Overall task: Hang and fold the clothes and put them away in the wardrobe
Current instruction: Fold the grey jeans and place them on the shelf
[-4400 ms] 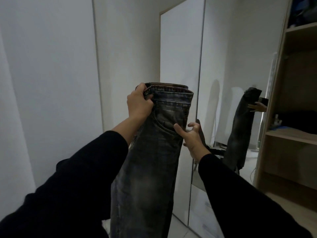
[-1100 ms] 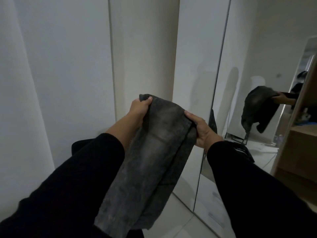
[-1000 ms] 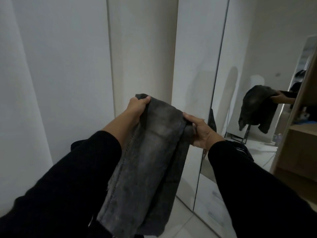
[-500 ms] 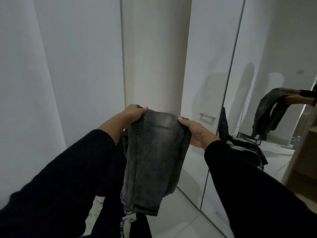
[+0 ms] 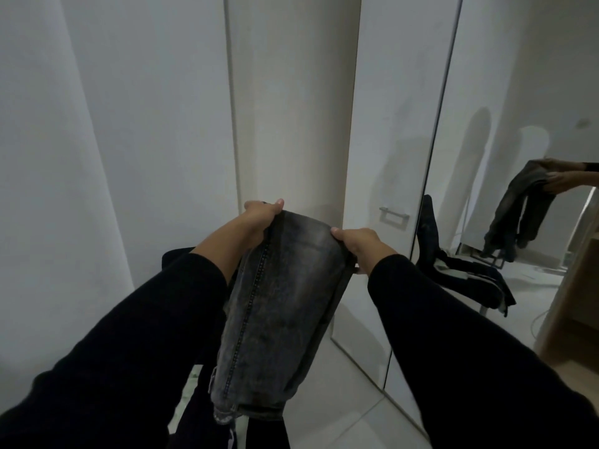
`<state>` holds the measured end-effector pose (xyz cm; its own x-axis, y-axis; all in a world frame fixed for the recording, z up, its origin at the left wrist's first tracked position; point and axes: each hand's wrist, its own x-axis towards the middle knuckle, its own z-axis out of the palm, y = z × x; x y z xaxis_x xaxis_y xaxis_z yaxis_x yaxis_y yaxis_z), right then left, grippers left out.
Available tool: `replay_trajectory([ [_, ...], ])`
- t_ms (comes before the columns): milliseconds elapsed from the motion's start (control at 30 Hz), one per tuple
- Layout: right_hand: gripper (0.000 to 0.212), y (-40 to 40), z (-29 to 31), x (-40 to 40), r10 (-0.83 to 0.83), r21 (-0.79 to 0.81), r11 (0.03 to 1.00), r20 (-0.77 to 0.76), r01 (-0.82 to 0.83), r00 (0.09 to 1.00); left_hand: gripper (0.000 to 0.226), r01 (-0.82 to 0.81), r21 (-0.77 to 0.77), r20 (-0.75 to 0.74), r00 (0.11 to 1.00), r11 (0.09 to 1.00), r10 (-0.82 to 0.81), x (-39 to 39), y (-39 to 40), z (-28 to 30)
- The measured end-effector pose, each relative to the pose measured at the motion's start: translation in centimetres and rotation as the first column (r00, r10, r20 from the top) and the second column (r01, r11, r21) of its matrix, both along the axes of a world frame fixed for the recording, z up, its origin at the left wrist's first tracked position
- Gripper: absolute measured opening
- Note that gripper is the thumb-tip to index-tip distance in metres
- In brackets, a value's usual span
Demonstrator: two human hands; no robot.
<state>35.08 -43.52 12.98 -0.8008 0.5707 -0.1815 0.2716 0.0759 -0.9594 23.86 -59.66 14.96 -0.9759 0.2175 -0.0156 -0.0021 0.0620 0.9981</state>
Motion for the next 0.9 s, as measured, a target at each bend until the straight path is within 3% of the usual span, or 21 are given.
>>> replay_trajectory([
  [133, 0.016, 0.2, 0.4, 0.2, 0.011, -0.101, 0.995, -0.041, -0.015, 0.999, 0.087, 0.038, 0.006, 0.018, 0.999, 0.999, -0.038, 0.1, -0.5, -0.2],
  [233, 0.018, 0.3, 0.6, 0.0, 0.03, -0.133, 0.99, -0.148, -0.05, 0.989, 0.106, 0.075, -0.024, 0.024, 0.997, 0.997, -0.074, -0.5, -1.9, -0.6],
  [267, 0.017, 0.4, 0.7, 0.0, 0.036, -0.121, 0.991, -0.171, -0.057, 0.985, 0.101, 0.07, -0.026, 0.017, 0.997, 0.997, -0.069, -0.5, -2.3, -0.7],
  [333, 0.015, 0.3, 0.7, -0.2, 0.051, -0.091, 0.993, -0.222, -0.073, 0.974, 0.062, 0.071, -0.015, -0.023, 0.997, 0.997, -0.072, 0.8, -2.8, -0.5],
  [400, 0.029, 0.3, 0.5, -0.2, 0.074, -0.08, 0.992, -0.27, -0.099, 0.96, 0.028, 0.063, -0.019, -0.063, 0.996, 0.998, -0.064, 1.5, -3.4, -0.6],
  [433, 0.026, 0.1, 0.3, -0.1, 0.08, -0.082, 0.991, -0.302, -0.11, 0.95, 0.026, 0.033, -0.009, -0.079, 0.996, 0.999, -0.033, 1.8, -3.9, -0.8],
  [533, 0.032, -0.7, -0.1, 0.3, 0.066, -0.086, 0.99, -0.417, -0.112, 0.906, 0.05, -0.066, 0.053, -0.132, 0.989, 0.996, 0.072, 2.8, -5.2, -1.5],
  [667, 0.051, -1.7, -0.6, 0.8, 0.165, 0.082, 0.986, -0.471, -0.143, 0.867, 0.055, -0.097, 0.01, -0.294, 0.951, 0.995, 0.095, 4.2, -6.7, -2.6],
  [733, 0.062, -2.2, -0.3, 1.5, 0.237, 0.239, 0.961, -0.441, -0.141, 0.866, 0.054, -0.177, -0.107, -0.406, 0.906, 0.978, 0.12, 4.5, -7.6, -3.0],
  [833, 0.063, -3.6, -0.1, 2.2, 0.263, 0.547, 0.836, -0.313, -0.054, 0.913, 0.046, -0.365, -0.312, -0.583, 0.802, 0.877, 0.126, 5.0, -9.0, -3.1],
  [900, 0.053, -4.9, -0.3, 2.3, 0.217, 0.676, 0.737, -0.243, 0.005, 0.946, 0.035, -0.447, -0.333, -0.648, 0.748, 0.83, 0.142, 5.4, -9.8, -3.4],
])
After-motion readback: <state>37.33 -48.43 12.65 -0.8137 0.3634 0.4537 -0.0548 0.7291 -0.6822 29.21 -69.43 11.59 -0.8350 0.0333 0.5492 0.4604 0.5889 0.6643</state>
